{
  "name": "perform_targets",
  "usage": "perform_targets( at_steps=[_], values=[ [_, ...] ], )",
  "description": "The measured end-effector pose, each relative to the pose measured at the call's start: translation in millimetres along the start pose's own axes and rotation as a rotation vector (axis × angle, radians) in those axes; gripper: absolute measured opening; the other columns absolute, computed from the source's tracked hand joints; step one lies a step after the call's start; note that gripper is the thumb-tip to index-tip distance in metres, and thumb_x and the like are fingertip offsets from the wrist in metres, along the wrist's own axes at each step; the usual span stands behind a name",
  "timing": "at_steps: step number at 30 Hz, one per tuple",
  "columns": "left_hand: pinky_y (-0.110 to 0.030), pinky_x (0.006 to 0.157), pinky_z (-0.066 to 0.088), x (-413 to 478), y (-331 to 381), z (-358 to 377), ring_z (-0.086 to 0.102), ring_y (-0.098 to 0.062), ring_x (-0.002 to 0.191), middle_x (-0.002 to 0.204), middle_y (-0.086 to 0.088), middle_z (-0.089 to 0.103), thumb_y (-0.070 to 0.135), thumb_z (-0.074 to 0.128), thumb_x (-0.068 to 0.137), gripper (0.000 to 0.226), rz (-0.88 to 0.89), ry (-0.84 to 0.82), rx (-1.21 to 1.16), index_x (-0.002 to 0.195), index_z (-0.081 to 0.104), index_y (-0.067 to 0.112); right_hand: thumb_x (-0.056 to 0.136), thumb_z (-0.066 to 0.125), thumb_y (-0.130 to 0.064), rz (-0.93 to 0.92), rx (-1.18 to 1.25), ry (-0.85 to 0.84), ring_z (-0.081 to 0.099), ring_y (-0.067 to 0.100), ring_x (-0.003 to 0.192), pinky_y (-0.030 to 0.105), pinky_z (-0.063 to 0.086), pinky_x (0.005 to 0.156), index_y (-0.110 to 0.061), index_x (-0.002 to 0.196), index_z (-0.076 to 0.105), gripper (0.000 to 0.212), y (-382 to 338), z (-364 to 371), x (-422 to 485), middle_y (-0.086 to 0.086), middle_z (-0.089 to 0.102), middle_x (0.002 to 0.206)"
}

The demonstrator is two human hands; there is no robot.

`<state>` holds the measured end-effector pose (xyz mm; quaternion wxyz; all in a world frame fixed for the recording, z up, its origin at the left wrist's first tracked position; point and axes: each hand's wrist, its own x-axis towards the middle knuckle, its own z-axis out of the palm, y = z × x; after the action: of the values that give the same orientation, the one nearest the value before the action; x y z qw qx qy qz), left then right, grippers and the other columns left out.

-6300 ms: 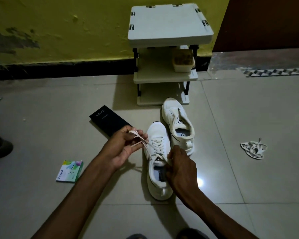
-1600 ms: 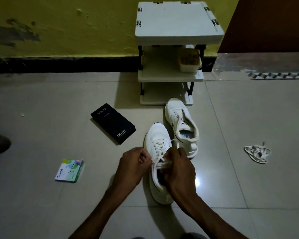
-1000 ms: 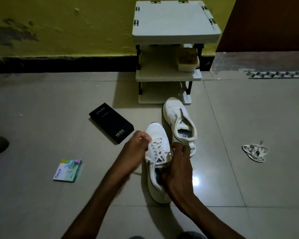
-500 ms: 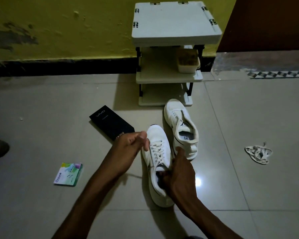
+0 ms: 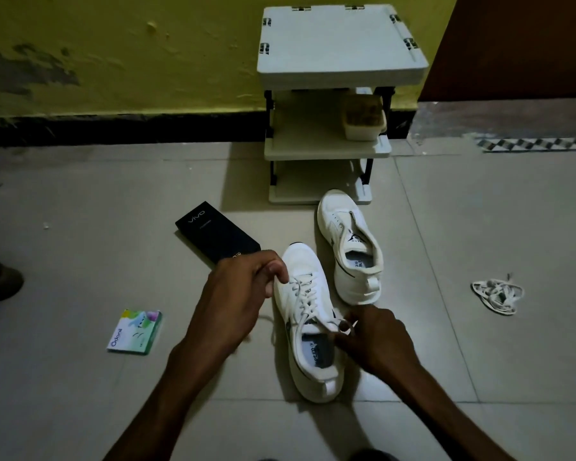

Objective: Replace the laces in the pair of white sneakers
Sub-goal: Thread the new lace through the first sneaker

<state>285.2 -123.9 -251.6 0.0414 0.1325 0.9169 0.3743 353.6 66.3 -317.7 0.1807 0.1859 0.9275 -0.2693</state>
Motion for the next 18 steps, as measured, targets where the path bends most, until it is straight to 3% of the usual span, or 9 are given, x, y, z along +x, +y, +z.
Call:
perform_targets(
  at_steps=[3,6,9,12,15,18],
  values=[
    [-0.016,0.066,0.037,-2.1,0.7,5.3,0.054,-0.004,0.073,0.072,0.011,0.053,0.025,0.054,0.098,0.028,0.094,0.075,-0.013,0.075,0.07,0.026,0.085,0.068,-0.043,-0.088,0.108,-0.063,0.067,0.006,0.076,0.028,0.054,0.074,-0.032,0.082,0.063,0.013,-2.8,-19.6,2.4,-0.009,0.07,0.078],
    [-0.007,0.069,0.036,-0.4,4.9,6.9,0.055,-0.011,0.081,0.087,-0.002,0.06,0.025,0.057,0.095,0.023,0.111,0.163,-0.055,0.081,0.075,0.024,0.089,0.066,-0.033,-0.159,0.334,-0.06,0.066,-0.001,0.071,0.025,0.054,0.079,-0.03,0.093,0.066,0.006,-15.6,-42.7,-5.3,-0.009,0.072,0.071],
    [-0.005,0.075,0.041,0.6,15.6,3.3,0.061,-0.004,0.087,0.092,0.005,0.067,0.019,0.055,0.098,0.022,0.131,0.231,-0.134,0.095,0.076,0.024,0.092,0.062,-0.022,-0.213,0.597,-0.094,0.068,0.013,0.075,0.039,0.053,0.085,-0.021,0.087,0.071,0.011,-29.6,-62.7,-16.8,0.0,0.073,0.071],
    [-0.009,0.073,0.045,1.6,20.7,1.1,0.06,0.002,0.079,0.073,0.024,0.06,0.011,0.048,0.1,0.028,0.113,0.233,-0.192,0.099,0.073,0.024,0.095,0.058,-0.02,-0.252,0.688,-0.109,0.063,0.026,0.074,0.053,0.051,0.085,-0.018,0.084,0.073,0.019,-33.6,-70.7,-18.2,0.003,0.072,0.073],
    [-0.011,0.062,0.042,-1.2,18.6,13.4,0.055,-0.001,0.063,0.062,0.012,0.055,0.007,0.044,0.099,0.029,0.027,0.105,-0.23,0.099,0.067,0.024,0.093,0.06,-0.025,-0.205,0.555,-0.053,0.068,0.02,0.077,0.046,0.053,0.085,-0.022,0.079,0.072,0.019,-25.6,-59.7,-7.0,-0.003,0.072,0.071],
    [-0.025,0.062,0.048,-10.6,5.6,38.9,0.054,-0.003,0.054,0.059,0.005,0.061,0.01,0.045,0.097,0.024,-0.116,0.014,-0.229,0.082,0.061,0.019,0.086,0.068,-0.04,-0.15,0.141,-0.036,0.063,0.007,0.075,0.02,0.047,0.067,-0.028,0.079,0.066,0.013,-9.2,-31.2,5.6,-0.011,0.065,0.071]
  ],
)
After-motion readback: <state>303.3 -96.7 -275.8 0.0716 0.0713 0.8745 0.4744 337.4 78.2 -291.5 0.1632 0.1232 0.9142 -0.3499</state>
